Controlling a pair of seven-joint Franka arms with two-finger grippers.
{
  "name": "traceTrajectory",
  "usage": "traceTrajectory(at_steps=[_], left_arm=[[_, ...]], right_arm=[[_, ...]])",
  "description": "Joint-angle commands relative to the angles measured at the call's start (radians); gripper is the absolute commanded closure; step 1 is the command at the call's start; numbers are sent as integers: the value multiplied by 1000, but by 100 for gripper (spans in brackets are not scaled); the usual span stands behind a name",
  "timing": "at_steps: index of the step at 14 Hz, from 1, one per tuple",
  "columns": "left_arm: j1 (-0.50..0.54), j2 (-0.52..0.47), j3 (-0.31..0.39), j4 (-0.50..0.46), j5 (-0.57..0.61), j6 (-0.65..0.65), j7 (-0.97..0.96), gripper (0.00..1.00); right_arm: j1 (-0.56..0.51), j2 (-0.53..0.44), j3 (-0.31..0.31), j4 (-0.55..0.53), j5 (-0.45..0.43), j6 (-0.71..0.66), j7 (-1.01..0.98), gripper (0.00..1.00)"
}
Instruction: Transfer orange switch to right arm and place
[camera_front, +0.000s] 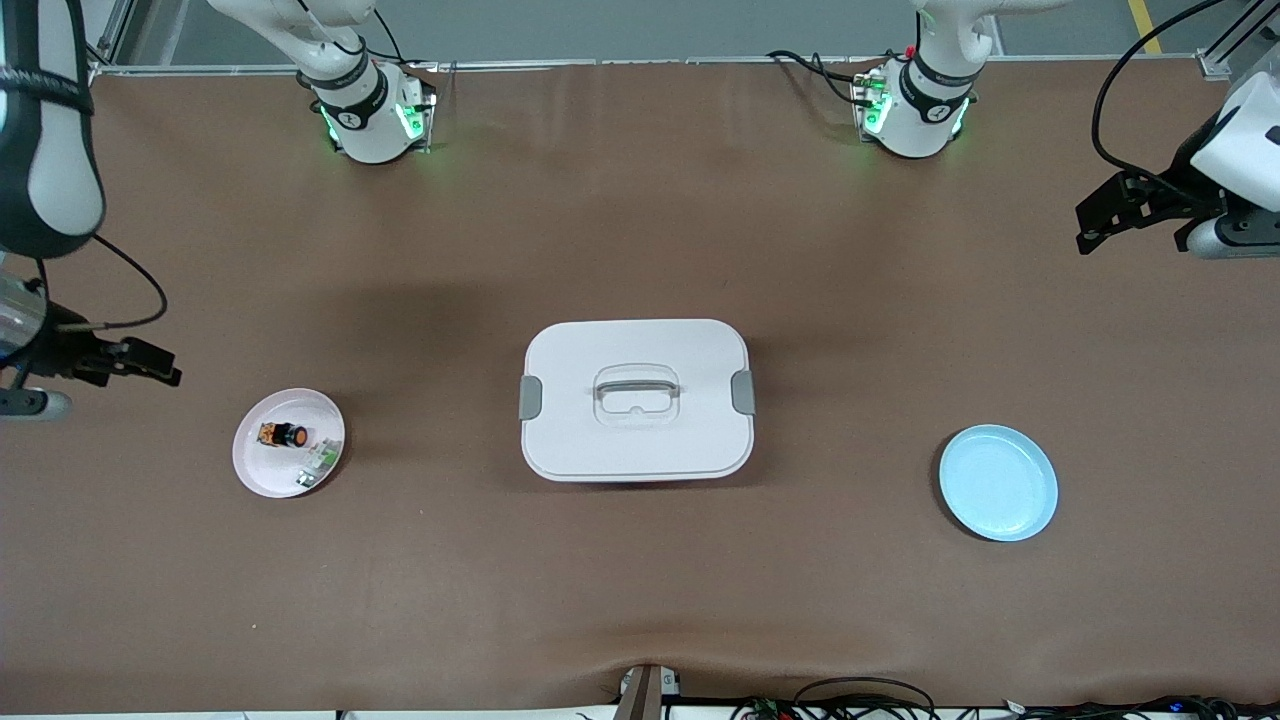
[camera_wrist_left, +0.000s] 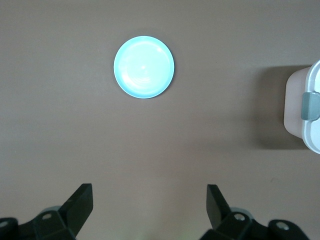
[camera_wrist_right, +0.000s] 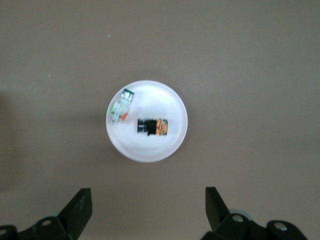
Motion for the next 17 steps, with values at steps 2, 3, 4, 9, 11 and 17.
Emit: traceTrajectory(at_steps=[2, 3, 4, 9, 11, 17], left_arm=[[0, -32, 3, -21, -7, -6, 4, 0], [0, -34, 3, -21, -7, -6, 4, 0], [0, -34, 3, -23, -7, -6, 4, 0], [2, -38, 5, -24, -6, -6, 4, 0], [2, -38, 5, -26, -7, -6, 4, 0], [0, -38, 5, -24, -6, -7, 4, 0]], right_arm=[[4, -18, 4, 130, -2, -176, 24, 0], [4, -41, 3, 125, -2, -184, 24, 0], [5, -56, 3, 124, 0, -204, 24, 0], [31, -145, 3, 116, -2, -316, 168, 0], [39, -188, 3, 87, -3, -324, 174, 0], [50, -325, 3, -88, -16, -278, 160, 0]])
